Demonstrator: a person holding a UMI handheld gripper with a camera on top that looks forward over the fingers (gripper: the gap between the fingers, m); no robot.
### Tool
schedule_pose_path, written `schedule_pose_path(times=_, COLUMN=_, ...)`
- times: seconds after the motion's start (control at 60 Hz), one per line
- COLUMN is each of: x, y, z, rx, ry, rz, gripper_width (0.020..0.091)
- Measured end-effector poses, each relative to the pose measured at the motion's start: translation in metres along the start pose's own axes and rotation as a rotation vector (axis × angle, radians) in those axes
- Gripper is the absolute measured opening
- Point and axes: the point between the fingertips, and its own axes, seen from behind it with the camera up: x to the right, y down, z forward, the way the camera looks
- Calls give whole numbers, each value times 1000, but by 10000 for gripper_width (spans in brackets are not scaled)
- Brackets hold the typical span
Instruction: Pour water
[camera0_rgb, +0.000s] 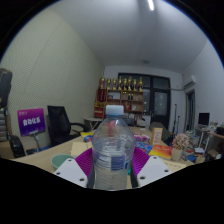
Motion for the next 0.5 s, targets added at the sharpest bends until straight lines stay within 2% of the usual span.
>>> schedule_pose_path(times=0.083, x=-4, y=8, z=10, rx=-32, ry=-39, rz=18, gripper_width=504)
schedule_pose_path(times=0.1, x=-13, y=29, z=2, rx=-28, ry=-41, rz=25, gripper_width=504)
schedule_pose_path(times=0.2, x=-9, y=32, z=5, rx=-52, ry=-44, rz=-8, gripper_width=505)
schedule_pose_path(times=0.25, x=-10, y=50, z=6, rx=-60, ry=-44, rz=-13, gripper_width=506)
schedule_pose_path(times=0.267, x=-9, y=54, z=5, rx=-71, ry=-41, rz=-14, gripper_width=532)
schedule_pose_path(times=0.3, x=-7, y=47, z=4, rx=-36, ry=-27, rz=0, gripper_width=527)
schedule_pose_path(times=0.5, x=5, y=49, z=1, rx=-33, ry=-21, rz=74, gripper_width=646)
